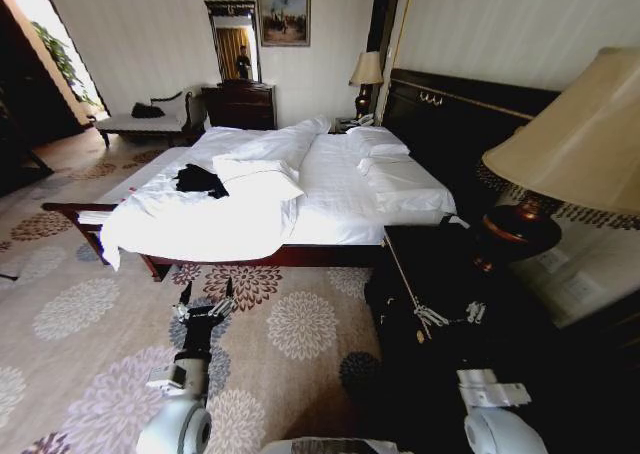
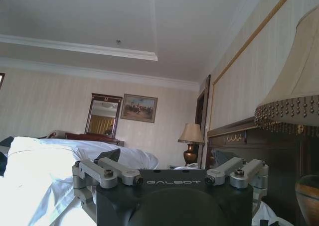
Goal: Fold the clothes on the bed.
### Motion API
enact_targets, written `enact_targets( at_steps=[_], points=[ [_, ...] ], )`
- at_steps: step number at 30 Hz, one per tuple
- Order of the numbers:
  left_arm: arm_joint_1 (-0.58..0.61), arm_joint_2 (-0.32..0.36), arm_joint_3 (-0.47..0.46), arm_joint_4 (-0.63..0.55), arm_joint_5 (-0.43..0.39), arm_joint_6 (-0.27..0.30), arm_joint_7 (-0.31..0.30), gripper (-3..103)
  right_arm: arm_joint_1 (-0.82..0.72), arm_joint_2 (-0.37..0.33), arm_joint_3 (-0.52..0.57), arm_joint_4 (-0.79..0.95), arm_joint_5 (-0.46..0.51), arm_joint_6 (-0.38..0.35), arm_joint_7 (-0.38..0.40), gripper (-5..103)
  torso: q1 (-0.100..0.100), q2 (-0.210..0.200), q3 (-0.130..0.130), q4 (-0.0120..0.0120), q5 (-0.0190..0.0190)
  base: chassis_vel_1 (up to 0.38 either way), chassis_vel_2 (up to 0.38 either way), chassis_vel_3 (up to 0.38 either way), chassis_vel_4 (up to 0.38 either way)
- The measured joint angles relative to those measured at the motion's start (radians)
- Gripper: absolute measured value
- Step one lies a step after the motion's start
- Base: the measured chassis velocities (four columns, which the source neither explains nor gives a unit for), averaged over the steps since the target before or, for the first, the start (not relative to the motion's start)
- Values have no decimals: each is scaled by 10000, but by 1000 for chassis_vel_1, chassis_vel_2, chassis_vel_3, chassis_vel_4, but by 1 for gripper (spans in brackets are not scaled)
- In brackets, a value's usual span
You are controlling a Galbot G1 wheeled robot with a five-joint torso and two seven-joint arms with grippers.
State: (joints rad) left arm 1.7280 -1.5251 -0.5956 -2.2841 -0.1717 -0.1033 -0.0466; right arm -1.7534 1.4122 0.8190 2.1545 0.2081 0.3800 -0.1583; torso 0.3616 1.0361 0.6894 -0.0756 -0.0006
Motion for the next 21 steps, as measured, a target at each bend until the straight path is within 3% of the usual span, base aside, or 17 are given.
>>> enact_targets(
  at_steps=[21],
  points=[
    [115, 25, -60, -77, -20, -32, -18, 100, -81, 32, 46, 127, -75, 5, -9, 100, 0, 0, 0, 0, 0, 0, 0, 0, 0]
  ],
)
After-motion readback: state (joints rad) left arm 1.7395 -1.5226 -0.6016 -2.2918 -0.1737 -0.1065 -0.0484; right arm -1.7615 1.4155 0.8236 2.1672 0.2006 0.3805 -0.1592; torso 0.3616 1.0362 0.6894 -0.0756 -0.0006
